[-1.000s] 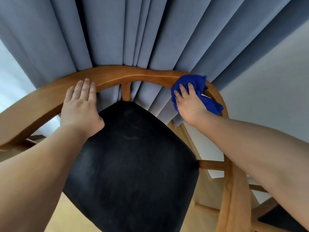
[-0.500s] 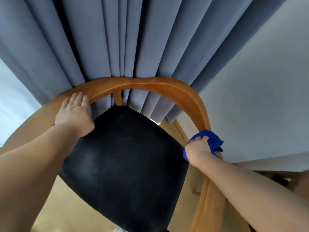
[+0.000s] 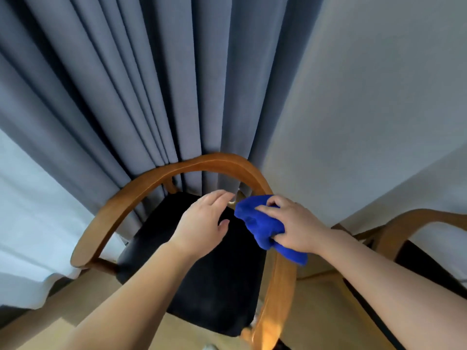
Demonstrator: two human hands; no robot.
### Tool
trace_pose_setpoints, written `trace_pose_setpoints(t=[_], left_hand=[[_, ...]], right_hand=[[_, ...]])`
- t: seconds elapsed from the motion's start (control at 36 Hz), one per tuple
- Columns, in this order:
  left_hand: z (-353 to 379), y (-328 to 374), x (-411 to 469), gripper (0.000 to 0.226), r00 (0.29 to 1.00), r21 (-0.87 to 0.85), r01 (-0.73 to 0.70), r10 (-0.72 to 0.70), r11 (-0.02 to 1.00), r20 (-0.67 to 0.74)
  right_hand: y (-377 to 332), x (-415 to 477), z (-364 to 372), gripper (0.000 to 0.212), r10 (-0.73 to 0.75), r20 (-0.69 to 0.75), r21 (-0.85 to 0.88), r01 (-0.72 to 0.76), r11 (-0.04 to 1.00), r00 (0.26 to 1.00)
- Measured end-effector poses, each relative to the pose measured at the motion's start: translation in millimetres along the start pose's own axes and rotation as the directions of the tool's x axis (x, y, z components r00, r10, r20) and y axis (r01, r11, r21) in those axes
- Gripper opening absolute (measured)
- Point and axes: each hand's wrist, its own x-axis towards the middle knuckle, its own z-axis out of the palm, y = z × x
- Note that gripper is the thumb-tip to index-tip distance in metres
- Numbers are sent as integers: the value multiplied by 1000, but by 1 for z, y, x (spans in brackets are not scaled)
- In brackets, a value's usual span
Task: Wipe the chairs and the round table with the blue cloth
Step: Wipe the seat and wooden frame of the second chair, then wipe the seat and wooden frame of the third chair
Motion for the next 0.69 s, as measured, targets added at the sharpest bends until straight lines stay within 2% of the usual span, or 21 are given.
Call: trace_pose_setpoints(t=[0.14, 0.25, 0.33, 0.47, 0.56, 0.69], left_hand=[[-19, 69, 3, 53, 951, -56, -307, 309, 950, 31], [-22, 110, 5, 51, 883, -143, -443, 458, 885, 102], [-16, 141, 5, 55, 825, -220, -500, 538, 837, 174], [-1, 188, 6, 40, 845, -280, -418, 483, 864, 229], [7, 211, 9, 28, 872, -235, -360, 415, 903, 259], [26, 252, 14, 22, 877, -136, -345, 370, 929, 305]], right_hand=[[-10, -64, -30, 55, 59, -159, 283, -11, 959, 985], [0, -114, -40, 48, 103, -220, 413, -3, 911, 970], [13, -148, -44, 47, 131, -213, 489, -10, 872, 968], [42, -191, -38, 44, 178, -170, 584, -47, 810, 969], [61, -217, -24, 52, 237, -223, 552, -78, 830, 946], [91, -273, 3, 43, 319, -231, 671, -87, 737, 919]])
